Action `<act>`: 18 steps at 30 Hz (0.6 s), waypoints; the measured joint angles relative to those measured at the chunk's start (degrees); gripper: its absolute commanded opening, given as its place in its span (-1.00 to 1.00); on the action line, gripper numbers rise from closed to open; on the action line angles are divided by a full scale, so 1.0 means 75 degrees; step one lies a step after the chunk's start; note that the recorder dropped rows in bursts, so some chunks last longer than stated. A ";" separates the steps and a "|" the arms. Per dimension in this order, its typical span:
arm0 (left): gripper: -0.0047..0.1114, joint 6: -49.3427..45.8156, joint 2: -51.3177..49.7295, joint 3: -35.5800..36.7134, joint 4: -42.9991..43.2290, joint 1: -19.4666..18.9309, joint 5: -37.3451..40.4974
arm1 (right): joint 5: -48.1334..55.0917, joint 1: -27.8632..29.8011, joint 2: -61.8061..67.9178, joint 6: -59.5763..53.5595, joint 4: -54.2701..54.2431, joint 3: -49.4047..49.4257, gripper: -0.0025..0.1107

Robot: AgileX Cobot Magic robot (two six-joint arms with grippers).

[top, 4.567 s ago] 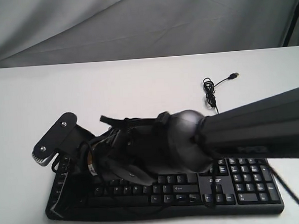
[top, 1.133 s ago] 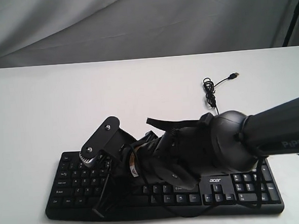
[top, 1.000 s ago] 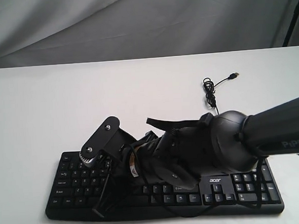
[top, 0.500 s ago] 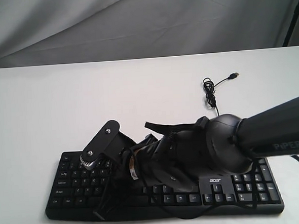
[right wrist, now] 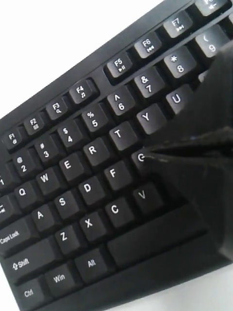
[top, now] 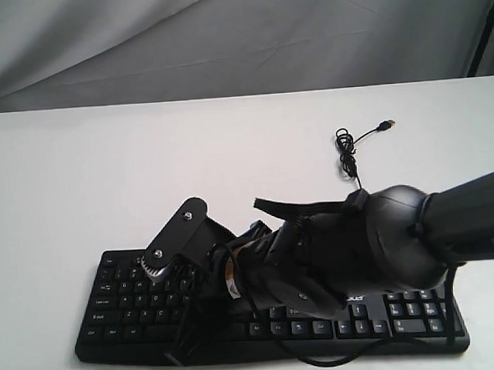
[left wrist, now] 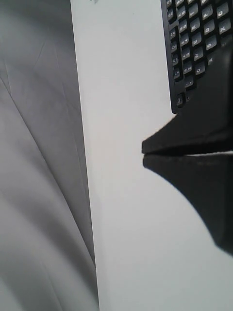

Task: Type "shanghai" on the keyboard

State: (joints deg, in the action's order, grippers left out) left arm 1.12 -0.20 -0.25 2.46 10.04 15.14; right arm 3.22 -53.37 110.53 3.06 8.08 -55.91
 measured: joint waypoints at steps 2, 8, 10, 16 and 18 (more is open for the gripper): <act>-0.92 0.0000 0.0000 0.0000 0.0000 0.0000 0.0000 | -0.0073 0.0012 0.0000 0.0000 0.0000 0.0015 -0.96; -0.92 0.0000 0.0000 0.0000 0.0000 0.0000 0.0000 | -0.0170 0.0175 0.0000 0.0000 0.0000 0.0015 -0.96; -0.92 0.0000 0.0000 0.0000 0.0000 0.0000 0.0000 | -0.0200 0.0175 0.0000 0.0000 0.0000 0.0021 -0.96; -0.92 0.0000 0.0000 0.0000 0.0000 0.0000 0.0000 | -0.0226 0.0175 0.0148 0.0000 -0.0016 0.0021 -0.96; -0.92 0.0000 0.0000 0.0000 0.0000 0.0000 0.0000 | -0.0276 0.0175 0.0231 0.0000 -0.0016 0.0021 -0.96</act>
State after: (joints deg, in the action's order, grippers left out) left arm 1.12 -0.20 -0.25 2.46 10.04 15.14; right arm 1.14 -52.05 112.26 3.06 7.96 -55.75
